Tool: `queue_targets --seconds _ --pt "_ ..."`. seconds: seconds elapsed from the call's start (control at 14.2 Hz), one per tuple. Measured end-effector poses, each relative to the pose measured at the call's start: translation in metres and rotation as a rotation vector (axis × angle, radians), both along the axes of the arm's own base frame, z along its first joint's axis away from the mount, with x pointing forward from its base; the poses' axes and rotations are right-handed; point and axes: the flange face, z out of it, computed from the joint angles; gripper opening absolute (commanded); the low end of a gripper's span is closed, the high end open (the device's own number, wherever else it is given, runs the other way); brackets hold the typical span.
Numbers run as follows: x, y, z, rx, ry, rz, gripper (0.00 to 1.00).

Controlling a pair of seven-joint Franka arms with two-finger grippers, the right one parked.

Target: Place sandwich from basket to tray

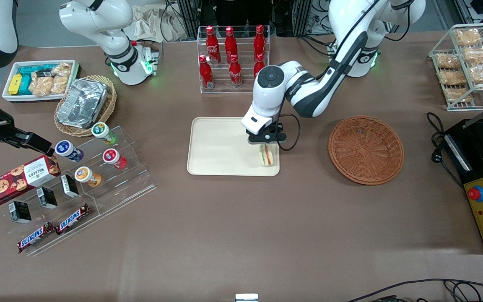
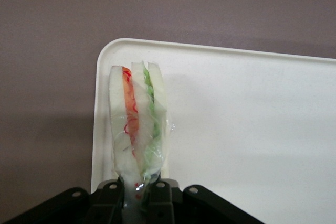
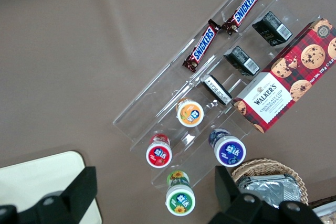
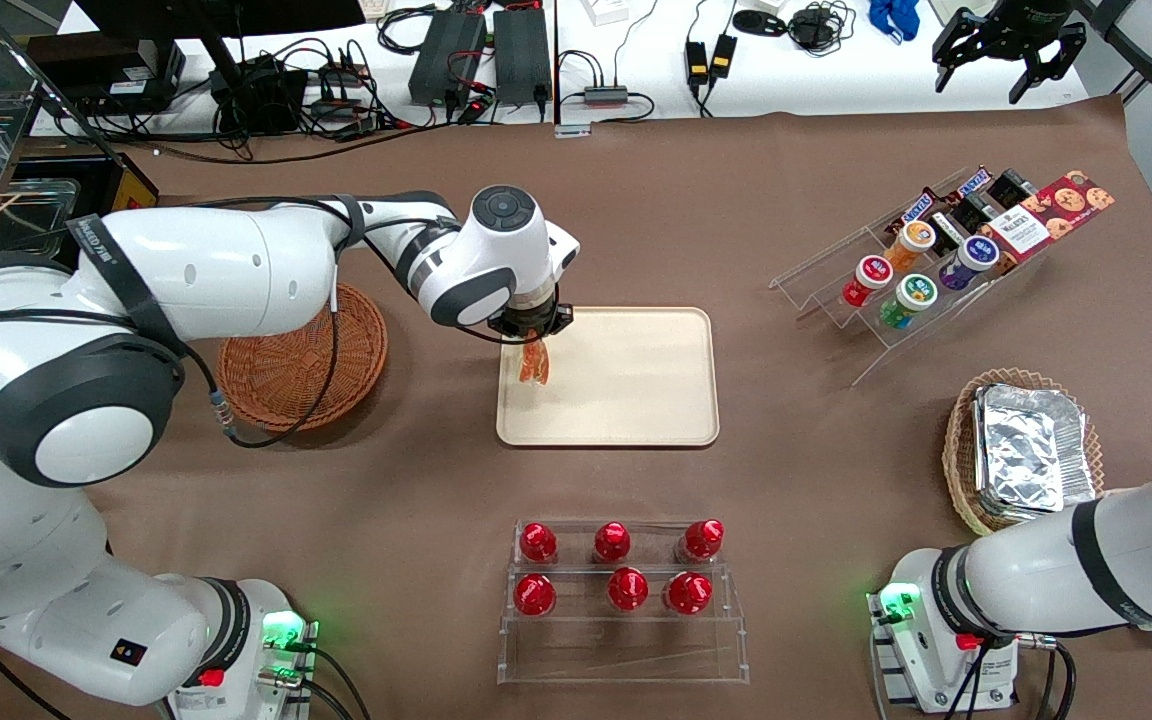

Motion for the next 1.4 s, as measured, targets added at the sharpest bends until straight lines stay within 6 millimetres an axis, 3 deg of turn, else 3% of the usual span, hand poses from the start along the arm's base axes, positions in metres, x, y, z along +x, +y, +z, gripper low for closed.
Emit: queue_targets --seconds 0.21,0.28,0.42,0.56,0.84,0.98,1.19,1.4 --pt "-0.004 0.000 -0.017 0.028 -0.016 -0.006 0.16" --pt "-0.006 0.000 -0.021 0.035 -0.017 -0.008 0.30" --pt "-0.009 -0.002 -0.025 0.041 -0.016 -0.012 0.76" --pt "-0.009 -0.002 -0.025 0.041 -0.017 -0.014 0.98" --pt "-0.006 0.000 -0.021 0.046 -0.022 -0.003 0.99" --pt "-0.002 0.009 -0.006 0.102 -0.015 0.021 0.99" --pt "0.008 0.027 0.059 0.158 -0.019 0.110 0.99" --pt "0.022 0.058 0.128 0.172 -0.066 0.197 0.99"
